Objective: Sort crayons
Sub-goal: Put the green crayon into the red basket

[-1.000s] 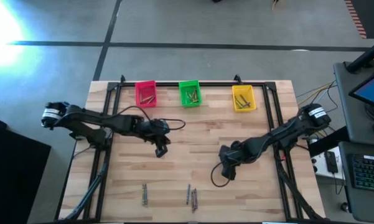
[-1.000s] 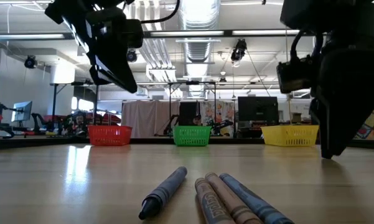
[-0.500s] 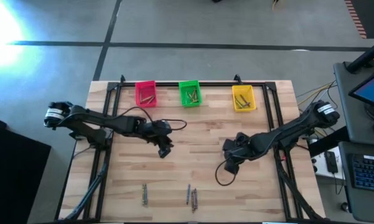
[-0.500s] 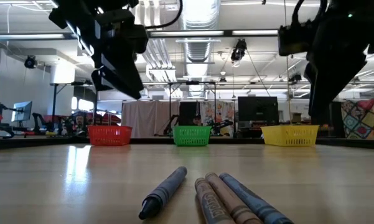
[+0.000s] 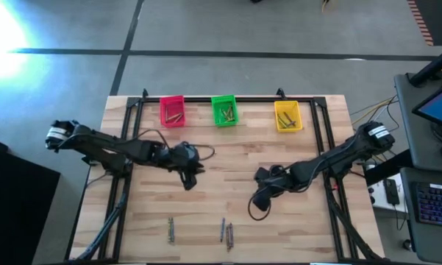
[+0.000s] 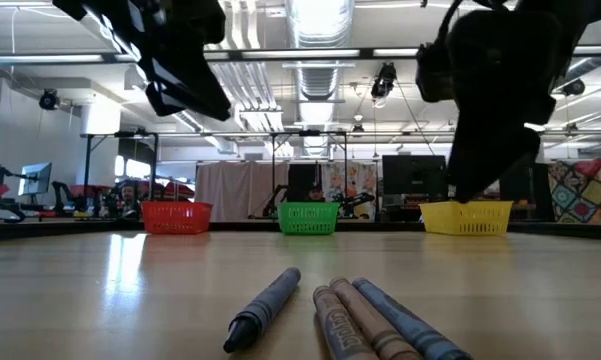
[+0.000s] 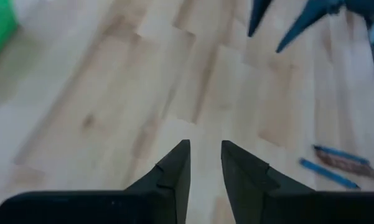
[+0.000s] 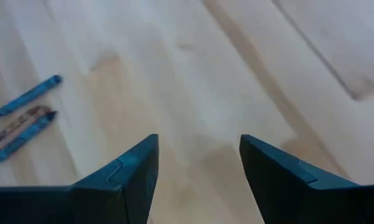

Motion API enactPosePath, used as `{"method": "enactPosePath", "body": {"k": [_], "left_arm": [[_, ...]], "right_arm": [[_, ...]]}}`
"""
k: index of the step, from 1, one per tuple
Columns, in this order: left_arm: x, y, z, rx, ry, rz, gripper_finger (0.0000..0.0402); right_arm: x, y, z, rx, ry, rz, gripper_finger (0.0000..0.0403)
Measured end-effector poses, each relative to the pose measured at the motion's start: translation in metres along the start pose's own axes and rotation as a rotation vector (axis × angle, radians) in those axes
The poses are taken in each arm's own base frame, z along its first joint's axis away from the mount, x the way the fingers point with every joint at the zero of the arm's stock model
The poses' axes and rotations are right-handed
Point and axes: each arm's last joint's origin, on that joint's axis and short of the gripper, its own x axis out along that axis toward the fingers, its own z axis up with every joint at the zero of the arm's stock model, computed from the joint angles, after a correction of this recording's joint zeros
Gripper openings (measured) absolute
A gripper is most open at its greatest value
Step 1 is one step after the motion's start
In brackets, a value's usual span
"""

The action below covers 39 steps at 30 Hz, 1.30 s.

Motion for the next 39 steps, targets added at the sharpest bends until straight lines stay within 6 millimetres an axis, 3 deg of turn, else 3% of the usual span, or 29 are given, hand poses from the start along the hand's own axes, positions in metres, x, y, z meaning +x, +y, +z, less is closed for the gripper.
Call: {"method": "enactPosePath", "body": {"k": [7, 15, 20, 26, 30, 39], "left_arm": [[0.007, -0.031, -0.025, -0.013, 0.084, -0.029, 0.0071], [-0.008, -0.049, -0.071, -0.332, 0.355, 0.097, 0.0071], [-0.021, -0.070, -0.103, -0.478, 0.469, 0.155, 0.0096], [-0.024, -0.087, -0.127, -0.655, 0.548, 0.211, 0.0171], [-0.017, -0.096, -0.144, -0.708, 0.579, 0.265, 0.0203], [0.005, -0.111, -0.162, -0.723, 0.617, 0.261, 0.0192]], "right_arm": [[0.024, 0.024, 0.008, -0.220, 0.012, 0.055, 0.0214], [0.048, 0.063, 0.029, -0.563, 0.080, 0.003, 0.0215], [0.051, 0.078, 0.044, -0.670, -0.018, -0.112, 0.0215], [0.054, 0.073, 0.047, -0.649, -0.150, -0.282, 0.0215], [0.058, 0.068, 0.037, -0.587, -0.160, -0.322, 0.0215], [0.065, 0.060, 0.006, -0.571, -0.114, -0.335, 0.0215]]}}
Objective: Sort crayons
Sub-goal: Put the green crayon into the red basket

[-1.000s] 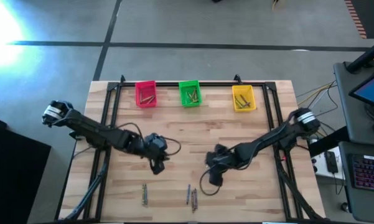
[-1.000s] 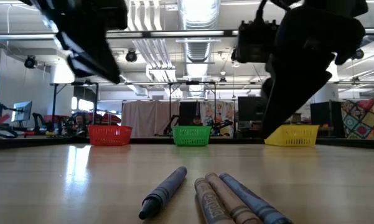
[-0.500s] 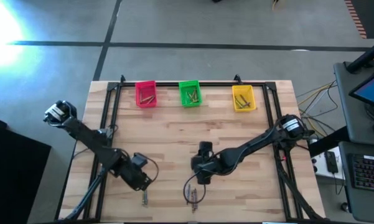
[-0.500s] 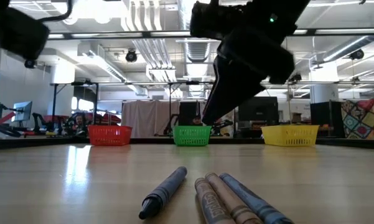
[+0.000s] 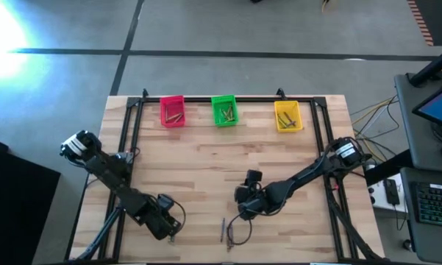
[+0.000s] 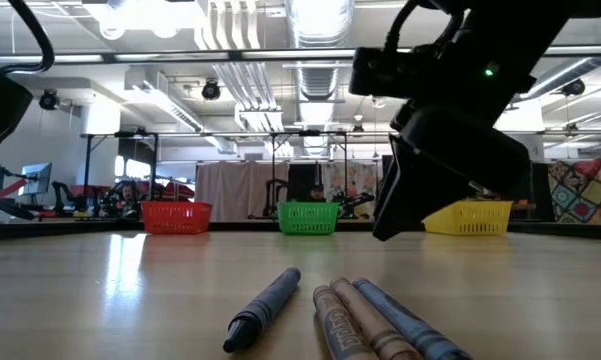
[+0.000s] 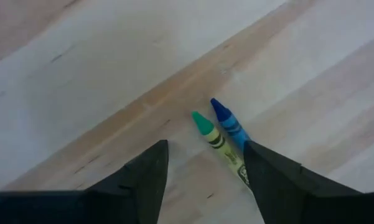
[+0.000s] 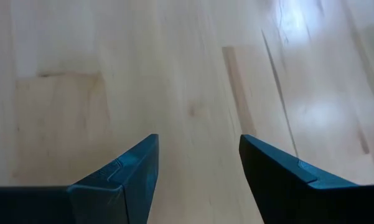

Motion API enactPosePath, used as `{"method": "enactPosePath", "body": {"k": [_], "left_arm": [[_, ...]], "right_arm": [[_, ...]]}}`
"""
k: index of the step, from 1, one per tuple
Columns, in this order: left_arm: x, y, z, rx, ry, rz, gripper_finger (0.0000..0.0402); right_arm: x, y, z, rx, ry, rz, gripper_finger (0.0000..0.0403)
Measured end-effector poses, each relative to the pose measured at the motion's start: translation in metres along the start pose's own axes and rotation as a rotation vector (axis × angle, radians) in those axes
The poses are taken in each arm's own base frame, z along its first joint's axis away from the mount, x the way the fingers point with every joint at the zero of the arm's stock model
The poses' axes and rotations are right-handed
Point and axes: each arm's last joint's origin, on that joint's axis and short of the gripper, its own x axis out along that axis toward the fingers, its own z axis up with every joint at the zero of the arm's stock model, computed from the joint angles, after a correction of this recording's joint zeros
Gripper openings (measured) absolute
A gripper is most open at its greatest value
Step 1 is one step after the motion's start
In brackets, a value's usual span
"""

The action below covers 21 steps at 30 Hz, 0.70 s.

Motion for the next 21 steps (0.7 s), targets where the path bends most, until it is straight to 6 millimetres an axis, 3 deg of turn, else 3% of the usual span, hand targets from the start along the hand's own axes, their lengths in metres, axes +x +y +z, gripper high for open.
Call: {"method": "enactPosePath", "body": {"k": [9, 19, 21], "left_arm": [[0.013, 0.003, -0.001, 0.065, 0.025, 0.084, 0.0142], [0.013, 0.008, 0.001, 0.118, 0.020, 0.139, 0.0014], [0.013, 0.009, 0.001, 0.123, 0.019, 0.145, 0.0008]], "right_arm": [[0.002, 0.000, -0.004, 0.012, 0.004, -0.007, 0.0215], [0.003, -0.001, -0.006, 0.009, -0.002, -0.029, 0.0214], [0.003, -0.002, -0.007, 0.010, 0.000, -0.031, 0.0215]]}}
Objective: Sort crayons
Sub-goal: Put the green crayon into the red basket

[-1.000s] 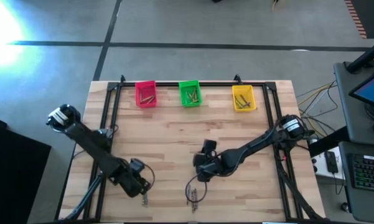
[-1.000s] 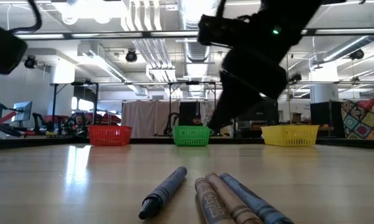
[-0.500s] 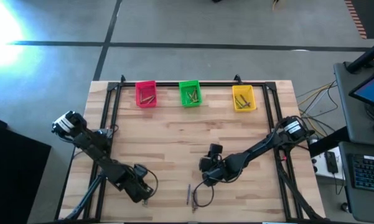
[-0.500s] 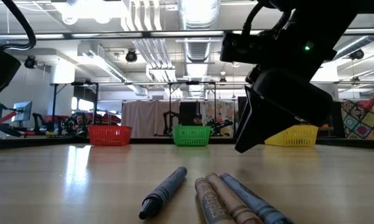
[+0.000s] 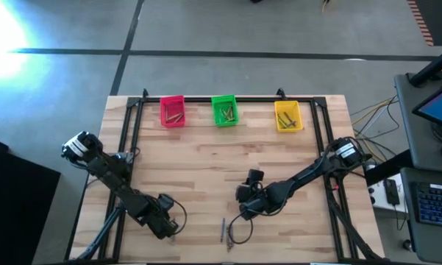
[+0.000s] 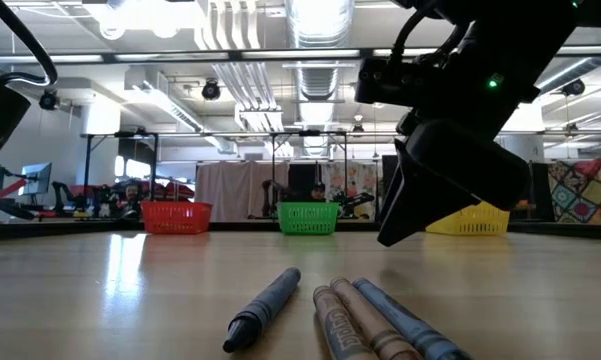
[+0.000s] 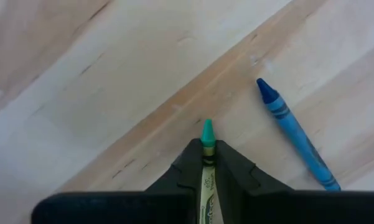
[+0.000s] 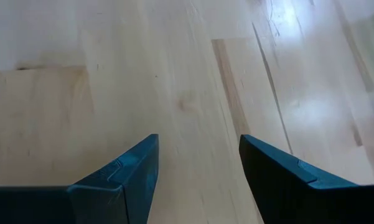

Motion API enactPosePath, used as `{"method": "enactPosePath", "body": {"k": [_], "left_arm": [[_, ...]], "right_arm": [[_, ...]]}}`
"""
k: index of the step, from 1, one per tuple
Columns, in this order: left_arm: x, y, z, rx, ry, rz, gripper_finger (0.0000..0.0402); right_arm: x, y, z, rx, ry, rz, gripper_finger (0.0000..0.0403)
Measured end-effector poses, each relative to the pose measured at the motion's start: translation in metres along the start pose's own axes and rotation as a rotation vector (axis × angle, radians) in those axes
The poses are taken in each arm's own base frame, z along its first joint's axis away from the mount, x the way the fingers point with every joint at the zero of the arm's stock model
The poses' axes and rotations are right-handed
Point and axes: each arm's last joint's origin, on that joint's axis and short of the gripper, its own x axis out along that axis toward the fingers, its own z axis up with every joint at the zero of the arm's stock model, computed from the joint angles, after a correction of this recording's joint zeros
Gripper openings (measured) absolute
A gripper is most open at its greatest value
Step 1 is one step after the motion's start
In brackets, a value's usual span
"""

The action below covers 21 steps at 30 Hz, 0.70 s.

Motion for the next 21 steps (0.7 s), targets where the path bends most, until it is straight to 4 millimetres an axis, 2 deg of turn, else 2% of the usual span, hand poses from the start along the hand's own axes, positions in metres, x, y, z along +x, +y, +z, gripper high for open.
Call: {"method": "enactPosePath", "body": {"k": [4, 7, 9, 11, 17, 21], "left_arm": [[-0.003, 0.001, 0.004, 0.033, -0.003, 0.009, 0.0009], [-0.013, 0.008, 0.017, 0.071, -0.054, 0.027, 0.0003], [-0.025, 0.019, 0.037, 0.082, -0.141, 0.079, 0.0002], [-0.046, 0.024, 0.055, 0.097, -0.224, 0.060, 0.0002], [-0.103, 0.080, 0.127, 0.097, -0.470, 0.203, 0.0002], [-0.130, 0.121, 0.181, 0.061, -0.607, 0.231, 0.0002]], "right_arm": [[0.001, 0.000, -0.001, 0.000, 0.001, -0.001, 0.0215], [0.001, 0.000, 0.000, 0.007, -0.010, 0.004, 0.0214], [0.002, 0.001, 0.001, 0.027, -0.031, 0.015, 0.0215], [0.004, 0.002, 0.004, 0.067, -0.073, 0.040, 0.0214], [0.009, 0.005, 0.001, 0.103, -0.141, 0.084, 0.0215], [0.010, 0.004, 0.000, 0.118, -0.137, 0.083, 0.0215]]}}
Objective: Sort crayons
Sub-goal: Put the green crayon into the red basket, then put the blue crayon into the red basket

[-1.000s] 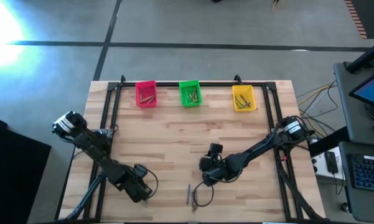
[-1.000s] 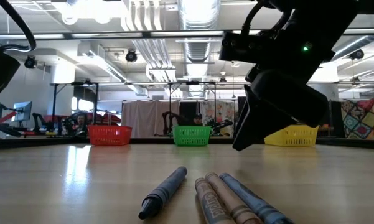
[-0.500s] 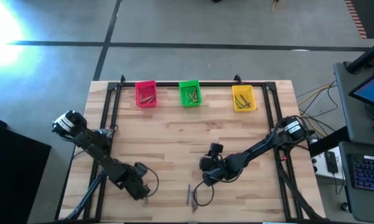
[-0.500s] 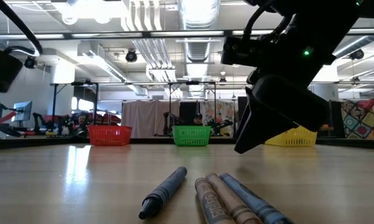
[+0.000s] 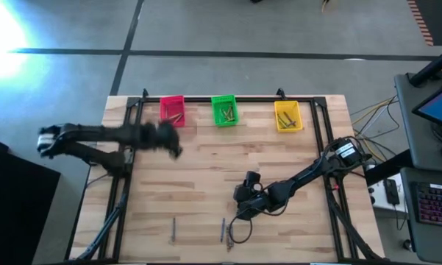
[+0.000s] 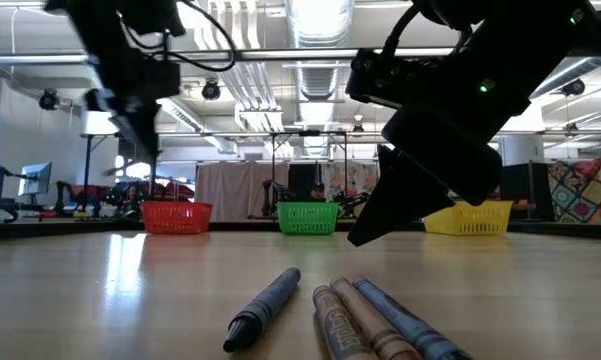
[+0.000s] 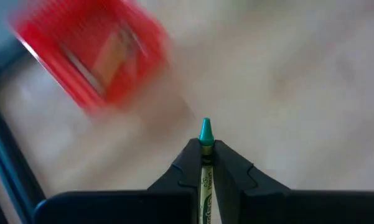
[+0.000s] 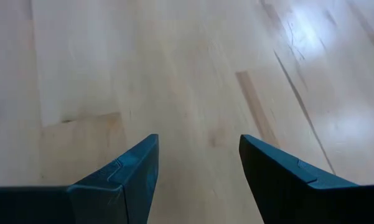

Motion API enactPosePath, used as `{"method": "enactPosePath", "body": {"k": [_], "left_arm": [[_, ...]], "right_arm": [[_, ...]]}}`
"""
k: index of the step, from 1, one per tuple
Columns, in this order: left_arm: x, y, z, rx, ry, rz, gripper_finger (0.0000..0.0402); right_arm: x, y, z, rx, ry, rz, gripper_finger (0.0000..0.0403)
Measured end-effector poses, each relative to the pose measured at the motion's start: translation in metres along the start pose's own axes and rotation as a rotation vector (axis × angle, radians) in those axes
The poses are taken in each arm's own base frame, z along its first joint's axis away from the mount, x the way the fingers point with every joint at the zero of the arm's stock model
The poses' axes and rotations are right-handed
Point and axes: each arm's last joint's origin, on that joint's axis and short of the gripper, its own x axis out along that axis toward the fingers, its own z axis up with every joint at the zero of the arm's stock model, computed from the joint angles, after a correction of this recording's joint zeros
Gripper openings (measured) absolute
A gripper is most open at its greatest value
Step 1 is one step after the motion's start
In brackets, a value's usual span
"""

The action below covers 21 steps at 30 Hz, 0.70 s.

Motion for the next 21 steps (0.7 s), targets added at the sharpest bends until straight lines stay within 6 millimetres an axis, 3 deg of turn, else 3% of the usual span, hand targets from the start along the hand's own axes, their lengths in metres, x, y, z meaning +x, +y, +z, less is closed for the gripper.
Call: {"method": "enactPosePath", "body": {"k": [5, 8, 11, 16, 21], "left_arm": [[0.028, 0.060, 0.055, -0.115, -0.141, -0.014, 0.0002], [0.046, 0.093, 0.071, -0.199, -0.161, -0.025, 0.0007], [0.064, 0.116, 0.073, -0.225, -0.114, 0.025, 0.0026], [0.084, 0.125, 0.077, -0.214, -0.088, 0.052, 0.0084], [0.080, 0.113, 0.092, -0.189, -0.070, -0.038, 0.0140]], "right_arm": [[0.000, 0.000, 0.001, 0.048, -0.003, 0.001, 0.0215], [-0.001, 0.001, 0.001, 0.089, -0.005, 0.002, 0.0215], [-0.001, 0.000, 0.001, 0.112, -0.008, -0.004, 0.0214], [0.000, -0.001, 0.002, 0.116, -0.038, -0.055, 0.0214], [0.000, -0.002, 0.002, 0.119, -0.039, -0.059, 0.0214]]}}
